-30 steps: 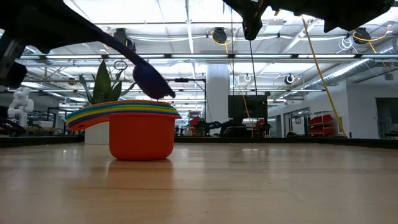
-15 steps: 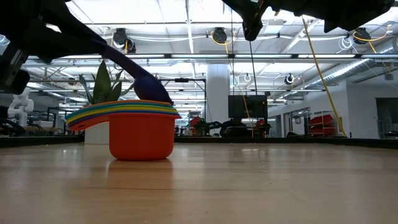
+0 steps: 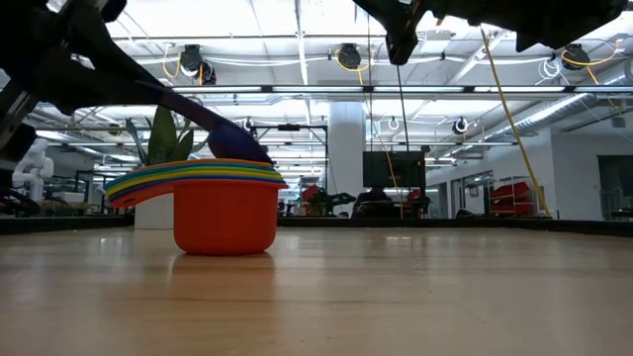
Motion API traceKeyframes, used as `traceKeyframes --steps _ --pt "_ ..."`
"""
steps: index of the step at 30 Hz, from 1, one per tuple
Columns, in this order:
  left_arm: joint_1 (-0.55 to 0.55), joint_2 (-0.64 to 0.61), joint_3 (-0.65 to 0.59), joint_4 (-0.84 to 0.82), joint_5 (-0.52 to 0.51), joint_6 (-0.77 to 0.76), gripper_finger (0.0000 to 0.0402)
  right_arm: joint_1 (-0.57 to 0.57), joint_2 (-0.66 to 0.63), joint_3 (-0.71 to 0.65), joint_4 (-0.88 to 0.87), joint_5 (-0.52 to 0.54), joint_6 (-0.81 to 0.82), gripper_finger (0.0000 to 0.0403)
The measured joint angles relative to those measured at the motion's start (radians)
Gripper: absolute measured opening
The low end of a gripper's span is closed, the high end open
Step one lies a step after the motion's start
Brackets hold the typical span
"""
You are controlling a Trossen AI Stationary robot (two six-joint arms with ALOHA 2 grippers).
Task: Nest measuring cups in basket
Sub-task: Stack the dark blue measuring cup on top of the orange measuring cup
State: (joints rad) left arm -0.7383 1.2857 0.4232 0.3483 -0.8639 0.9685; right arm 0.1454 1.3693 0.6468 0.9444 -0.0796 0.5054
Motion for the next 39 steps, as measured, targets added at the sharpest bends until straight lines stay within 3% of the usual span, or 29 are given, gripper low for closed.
traceKeyframes --steps 8,14,28,32,39 --pt "0.0 -0.077 0.0 -0.042 0.023 -0.237 0.0047 0.008 0.0 0.0 0.003 0.0 -0.02 0.0281" --pt "0.0 -0.142 0.001 -0.138 0.112 -0.386 0.0047 0.008 0.0 0.0 0.003 0.0 -0.02 0.0281" --pt "0.0 -0.155 0.001 -0.204 0.159 -0.631 0.0047 0.008 0.0 0.0 0.004 0.0 -0.02 0.0281" --pt "0.0 -0.155 0.001 -0.205 0.216 -0.706 0.0047 0.008 0.0 0.0 0.004 0.0 -0.021 0.0281" --pt "0.0 -0.155 0.001 -0.212 0.235 -0.729 0.0047 0.008 0.0 0.0 0.003 0.0 -0.021 0.0282"
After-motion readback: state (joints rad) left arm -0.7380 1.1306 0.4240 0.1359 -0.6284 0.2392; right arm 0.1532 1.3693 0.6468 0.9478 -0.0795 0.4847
